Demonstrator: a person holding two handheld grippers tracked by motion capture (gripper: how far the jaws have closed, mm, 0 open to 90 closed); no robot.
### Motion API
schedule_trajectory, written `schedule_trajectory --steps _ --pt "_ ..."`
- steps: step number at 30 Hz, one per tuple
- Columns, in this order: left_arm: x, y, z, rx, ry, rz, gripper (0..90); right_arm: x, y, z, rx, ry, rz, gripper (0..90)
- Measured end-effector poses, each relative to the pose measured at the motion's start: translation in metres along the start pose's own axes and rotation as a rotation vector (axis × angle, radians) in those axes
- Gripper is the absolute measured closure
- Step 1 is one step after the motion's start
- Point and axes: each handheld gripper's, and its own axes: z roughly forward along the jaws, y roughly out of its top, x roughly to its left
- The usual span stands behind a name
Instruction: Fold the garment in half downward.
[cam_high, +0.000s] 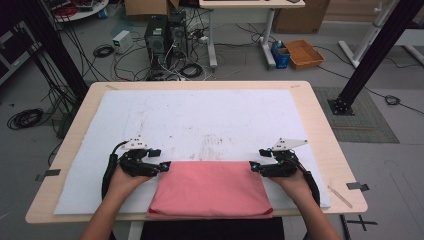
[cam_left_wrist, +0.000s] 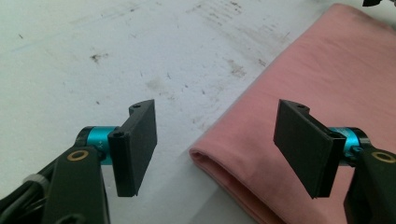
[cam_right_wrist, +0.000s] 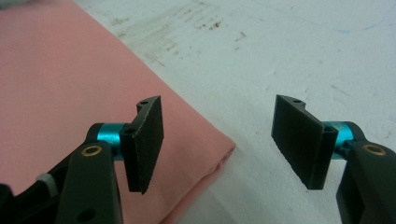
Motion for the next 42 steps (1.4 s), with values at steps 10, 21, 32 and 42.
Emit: schedule_trajectory --steps 10,21,32,42 --pt "-0.001 -0.005 0.01 0.065 -0.016 -0.004 30.8 -0.004 -0.006 0.013 0.069 0.01 0.021 40.2" --pt "-0.01 -0.006 0.011 0.083 0.003 0.063 75.1 -0.003 -0.011 0.011 0.083 0.045 -0.01 83.4" --pt "-0.007 0.002 0.006 0.031 0.017 0.086 82.8 -0.007 -0.003 0.006 0.053 0.044 -0.029 86.0" --pt "0.009 0.024 0.016 -0.005 0.069 0.097 82.9 -0.029 0.013 0.013 0.045 -0.001 -0.016 85.9"
